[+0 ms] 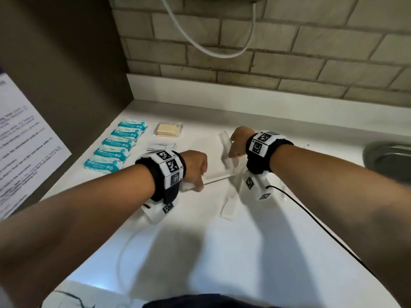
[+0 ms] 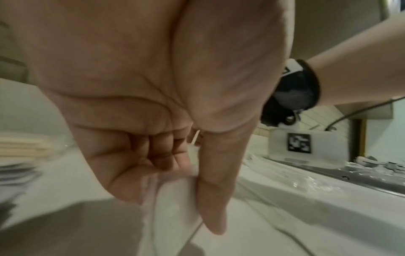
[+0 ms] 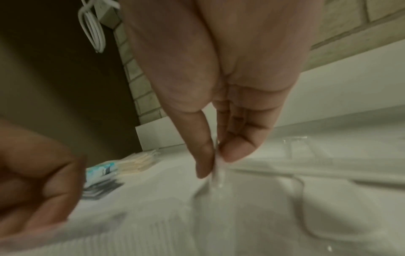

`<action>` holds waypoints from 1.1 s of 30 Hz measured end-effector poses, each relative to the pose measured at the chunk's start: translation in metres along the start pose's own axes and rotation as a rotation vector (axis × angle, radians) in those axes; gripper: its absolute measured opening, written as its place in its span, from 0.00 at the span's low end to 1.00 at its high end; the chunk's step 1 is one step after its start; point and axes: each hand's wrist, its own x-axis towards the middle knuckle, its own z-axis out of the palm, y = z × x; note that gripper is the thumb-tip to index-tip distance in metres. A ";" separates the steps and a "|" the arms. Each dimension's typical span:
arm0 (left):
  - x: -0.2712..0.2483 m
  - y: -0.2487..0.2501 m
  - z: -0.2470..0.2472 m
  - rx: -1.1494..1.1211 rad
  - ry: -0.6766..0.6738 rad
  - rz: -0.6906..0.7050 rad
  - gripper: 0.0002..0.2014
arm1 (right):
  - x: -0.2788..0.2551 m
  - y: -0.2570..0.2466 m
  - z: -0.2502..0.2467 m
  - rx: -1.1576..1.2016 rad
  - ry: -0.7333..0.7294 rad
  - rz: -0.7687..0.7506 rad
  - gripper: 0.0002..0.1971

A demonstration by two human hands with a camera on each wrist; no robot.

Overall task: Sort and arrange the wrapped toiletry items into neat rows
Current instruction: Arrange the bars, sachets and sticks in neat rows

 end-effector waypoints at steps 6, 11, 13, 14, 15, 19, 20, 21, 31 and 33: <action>-0.003 -0.013 -0.023 -0.139 0.082 -0.042 0.24 | -0.019 0.001 -0.018 0.375 0.165 0.039 0.23; 0.006 -0.018 -0.020 -0.294 0.209 -0.087 0.27 | -0.024 0.009 -0.024 0.497 0.226 0.060 0.19; 0.013 -0.017 -0.015 -0.346 0.241 -0.123 0.32 | -0.029 0.006 -0.022 0.562 0.191 0.069 0.18; 0.018 -0.017 -0.011 -0.360 0.247 -0.135 0.34 | -0.031 0.004 -0.020 0.580 0.174 0.065 0.19; 0.022 -0.016 -0.008 -0.367 0.252 -0.150 0.36 | -0.033 0.001 -0.017 0.602 0.153 0.056 0.20; 0.033 -0.016 0.001 -0.430 0.237 -0.180 0.41 | -0.038 -0.012 -0.001 0.663 0.081 0.045 0.24; 0.033 -0.017 0.001 -0.440 0.232 -0.190 0.40 | -0.037 -0.015 0.004 0.661 0.064 0.051 0.25; 0.033 -0.018 0.001 -0.433 0.229 -0.202 0.40 | -0.038 -0.019 0.009 0.648 0.050 0.056 0.26; 0.027 -0.021 -0.010 0.215 0.216 -0.111 0.11 | -0.042 -0.036 0.038 0.163 0.050 0.044 0.26; 0.026 -0.022 -0.010 0.300 0.189 -0.098 0.10 | -0.044 -0.034 0.037 0.065 0.061 -0.014 0.24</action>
